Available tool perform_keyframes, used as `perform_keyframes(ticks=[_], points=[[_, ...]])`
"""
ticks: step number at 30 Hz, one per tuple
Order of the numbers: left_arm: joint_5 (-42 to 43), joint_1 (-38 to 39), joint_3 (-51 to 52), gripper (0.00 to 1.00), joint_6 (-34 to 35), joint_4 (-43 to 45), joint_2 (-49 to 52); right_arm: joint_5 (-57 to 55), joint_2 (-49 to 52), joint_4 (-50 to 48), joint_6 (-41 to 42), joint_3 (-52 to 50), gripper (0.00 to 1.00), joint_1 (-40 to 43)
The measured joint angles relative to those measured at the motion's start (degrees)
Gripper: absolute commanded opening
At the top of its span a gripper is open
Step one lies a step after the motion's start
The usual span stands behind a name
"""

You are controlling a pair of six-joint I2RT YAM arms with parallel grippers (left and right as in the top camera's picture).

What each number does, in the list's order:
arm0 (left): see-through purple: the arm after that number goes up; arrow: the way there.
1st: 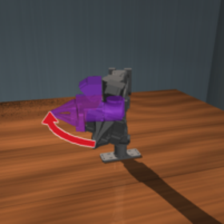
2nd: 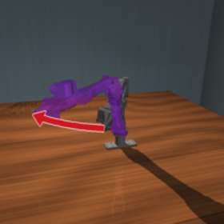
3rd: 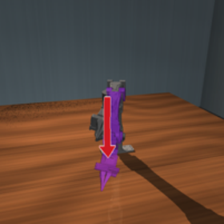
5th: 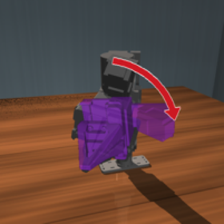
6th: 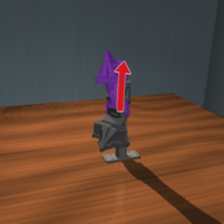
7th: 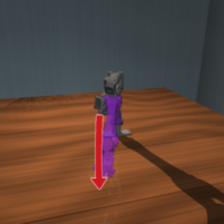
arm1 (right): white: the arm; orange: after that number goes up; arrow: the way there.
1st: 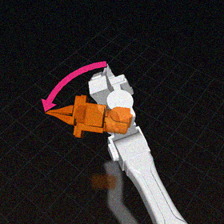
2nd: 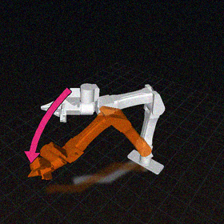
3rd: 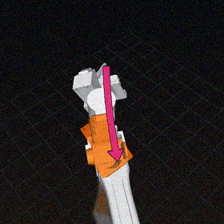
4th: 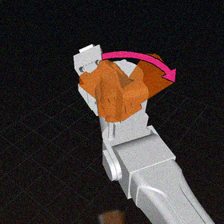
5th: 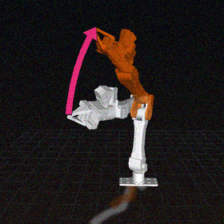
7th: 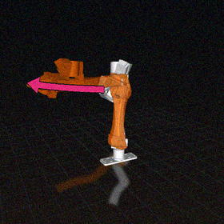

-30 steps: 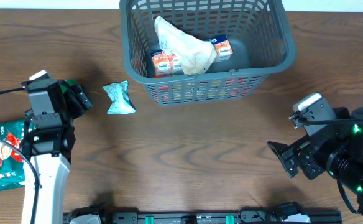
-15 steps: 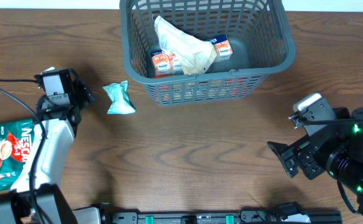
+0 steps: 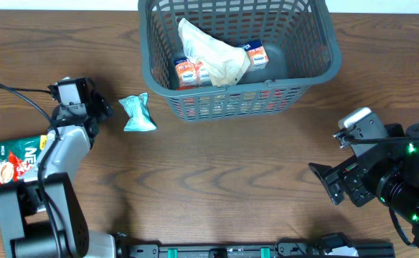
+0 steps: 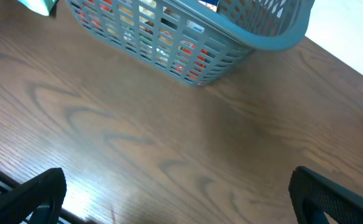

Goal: Pack container
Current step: 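Reach the left gripper down onto the green-lidded jar and grasp it, then lift the green jar and place it into the basket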

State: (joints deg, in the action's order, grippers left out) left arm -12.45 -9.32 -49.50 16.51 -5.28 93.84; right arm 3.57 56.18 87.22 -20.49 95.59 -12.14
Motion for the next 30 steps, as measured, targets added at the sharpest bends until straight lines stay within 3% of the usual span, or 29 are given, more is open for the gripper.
perform_keyframes(ticks=[10, 30], points=[[0.0, 0.0, 0.0, 1.0, 0.0, 4.1, 4.8, 0.0, 0.0, 0.0, 0.0, 0.0, 0.99, 0.0], [0.3, -2.1, 0.0, 0.64, -0.3, 5.2, 5.1, 0.0, 0.0, 0.0, 0.0, 0.0, 0.99, 0.0]])
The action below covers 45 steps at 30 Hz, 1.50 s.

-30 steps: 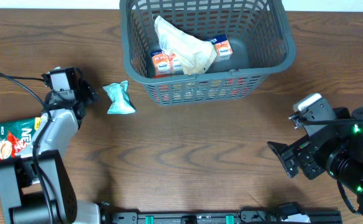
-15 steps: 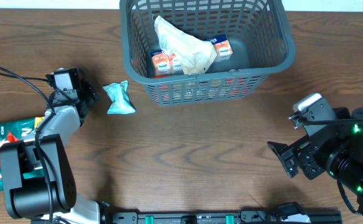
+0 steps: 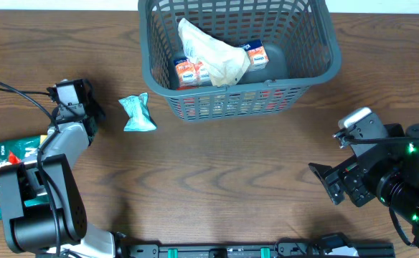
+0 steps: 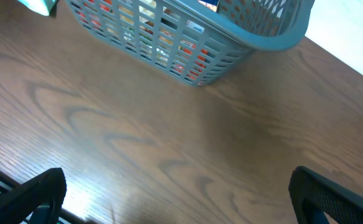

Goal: Pack container
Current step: 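Lift the green jar and place it into the basket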

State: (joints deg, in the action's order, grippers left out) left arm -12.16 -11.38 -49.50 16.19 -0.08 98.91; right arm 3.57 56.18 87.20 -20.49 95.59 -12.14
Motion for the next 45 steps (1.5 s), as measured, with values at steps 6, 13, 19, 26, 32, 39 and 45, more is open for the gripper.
perform_keyframes(ticks=[6, 13, 19, 26, 32, 39, 45], points=[[-0.1, 0.0, 0.0, 0.55, -0.1, 0.0, 0.0, 0.0, 0.0, 0.0, 0.0, 0.0, 0.99, 0.0], [0.0, -0.1, 0.0, 0.45, -0.1, 0.2, 0.0, 0.0, 0.0, 0.0, 0.0, 0.0, 0.99, 0.0], [0.0, -0.1, 0.0, 0.39, -0.1, 0.2, 0.0, 0.0, 0.0, 0.0, 0.0, 0.0, 0.99, 0.0], [0.0, -0.1, 0.0, 0.31, -0.1, 0.2, 0.0, 0.0, 0.0, 0.0, 0.0, 0.0, 0.99, 0.0], [0.7, -0.1, 0.0, 0.31, -0.1, -0.4, -1.2, 0.0, 0.0, 0.0, 0.0, 0.0, 0.99, 0.0], [2.3, 0.0, -3.1, 0.26, -1.4, -4.2, -11.6, 0.0, 0.0, 0.0, 0.0, 0.0, 0.99, 0.0], [2.3, 2.9, -12.7, 0.26, -7.0, -7.0, -21.2, 0.0, 0.0, 0.0, 0.0, 0.0, 0.99, 0.0]])
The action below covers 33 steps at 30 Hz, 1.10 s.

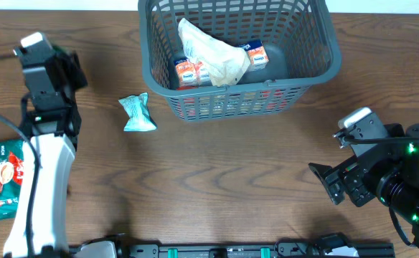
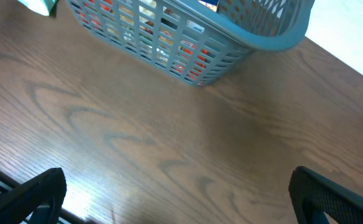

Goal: Pack container
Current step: 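Lift the green jar and place it into the basket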

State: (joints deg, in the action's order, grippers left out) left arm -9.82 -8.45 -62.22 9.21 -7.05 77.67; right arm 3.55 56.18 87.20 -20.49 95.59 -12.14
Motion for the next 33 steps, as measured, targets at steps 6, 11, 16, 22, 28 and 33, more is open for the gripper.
perform_keyframes(ticks=[6, 11, 16, 22, 28, 33], points=[[0.0, 7.8, -8.4, 0.26, -5.6, 0.2, -4.8, 0.0, 0.0, 0.0, 0.0, 0.0, 0.99, 0.0], [0.5, 17.7, -11.2, 0.26, -10.0, 2.1, -5.1, 0.0, 0.0, 0.0, 0.0, 0.0, 0.99, 0.0], [3.7, 26.4, -11.2, 0.26, -12.4, 0.5, -4.7, 0.0, 0.0, 0.0, 0.0, 0.0, 0.99, 0.0], [6.9, 30.7, -11.2, 0.27, -13.0, -5.2, -1.7, 0.0, 0.0, 0.0, 0.0, 0.0, 0.99, 0.0], [7.8, 31.4, -11.2, 0.99, -13.6, -6.0, 2.4, 0.0, 0.0, 0.0, 0.0, 0.0, 0.99, 0.0], [7.0, 31.5, -11.2, 0.99, -13.8, -6.1, -0.9, 0.0, 0.0, 0.0, 0.0, 0.0, 0.99, 0.0]])
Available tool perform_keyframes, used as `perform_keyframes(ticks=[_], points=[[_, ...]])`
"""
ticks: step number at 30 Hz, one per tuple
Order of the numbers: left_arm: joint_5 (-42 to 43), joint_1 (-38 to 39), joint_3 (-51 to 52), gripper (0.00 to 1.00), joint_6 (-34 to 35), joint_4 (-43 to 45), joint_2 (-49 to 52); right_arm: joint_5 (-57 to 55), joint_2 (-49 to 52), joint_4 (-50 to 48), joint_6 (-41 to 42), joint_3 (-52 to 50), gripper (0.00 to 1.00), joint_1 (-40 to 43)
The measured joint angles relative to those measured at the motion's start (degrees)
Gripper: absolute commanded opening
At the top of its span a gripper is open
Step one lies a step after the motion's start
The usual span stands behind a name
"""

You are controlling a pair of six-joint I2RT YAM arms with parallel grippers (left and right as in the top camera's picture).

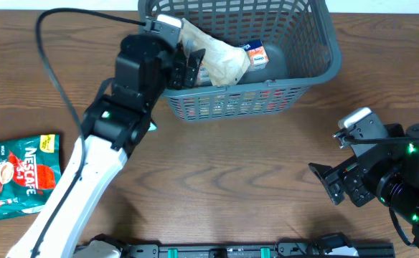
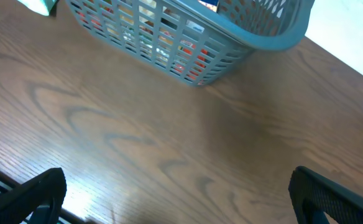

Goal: Pack container
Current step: 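Lift the green jar and place it into the basket, then move the left gripper back toward the Nescafé pouch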

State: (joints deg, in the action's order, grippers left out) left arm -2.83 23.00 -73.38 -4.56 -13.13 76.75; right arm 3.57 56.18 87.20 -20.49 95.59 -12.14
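Observation:
The grey basket point(image 1: 232, 104) stands at the back of the table and holds a crumpled beige bag point(image 1: 220, 56) and small orange-and-white boxes point(image 1: 257, 54). My left gripper point(image 1: 186, 64) hangs over the basket's left front corner, its fingers apart with nothing seen between them. A red-and-green Nescafe pouch point(image 1: 19, 175) lies flat at the far left. The small teal packet point(image 2: 37, 5) shows only at the top left edge of the right wrist view; the left arm hides it from overhead. My right gripper point(image 2: 181, 193) is open and empty over bare wood at the right, short of the basket point(image 2: 188, 37).
The left arm's white forearm point(image 1: 87, 179) stretches diagonally from the front left to the basket. A black cable point(image 1: 55, 64) loops over the back left. A rail point(image 1: 217, 251) runs along the front edge.
My left gripper was at the far back left, away from everything. Now it is over the basket's left front corner, and the arm covers the teal packet. The right arm is unchanged.
My left gripper first sat just left of the teal packet, and stayed close to it a second later. Then it was off at the far back left. Now it is at the basket. Packet, pouch and right arm have kept their places.

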Motion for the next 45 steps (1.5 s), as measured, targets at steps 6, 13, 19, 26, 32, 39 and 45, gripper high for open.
perform_keyframes(ticks=[6, 13, 19, 26, 32, 39, 45], points=[[-11.2, -0.2, -0.1, 0.99, 0.2, -7.5, -12.5, 0.0, 0.0, 0.0, 0.0, 0.0, 0.99, 0.0], [-18.9, -8.6, -0.4, 0.98, 10.0, -23.2, -21.1, 0.0, 0.0, 0.0, 0.0, 0.0, 0.99, 0.0], [-24.4, -17.5, 3.6, 0.99, 21.3, -29.0, -20.2, 0.0, 0.0, 0.0, 0.0, 0.0, 0.99, 0.0], [-33.4, -23.4, 4.0, 0.99, 33.0, -35.6, -16.2, 0.0, 0.0, 0.0, 0.0, 0.0, 0.99, 0.0], [-38.2, -24.1, 4.0, 0.99, 37.4, -38.0, -5.9, 0.0, 0.0, 0.0, 0.0, 0.0, 0.99, 0.0], [-46.3, -24.1, 4.0, 0.99, 39.8, -37.2, 5.5, 0.0, 0.0, 0.0, 0.0, 0.0, 0.99, 0.0], [-49.2, -24.1, 4.0, 0.99, 43.0, -36.8, 11.9, 0.0, 0.0, 0.0, 0.0, 0.0, 0.99, 0.0]])
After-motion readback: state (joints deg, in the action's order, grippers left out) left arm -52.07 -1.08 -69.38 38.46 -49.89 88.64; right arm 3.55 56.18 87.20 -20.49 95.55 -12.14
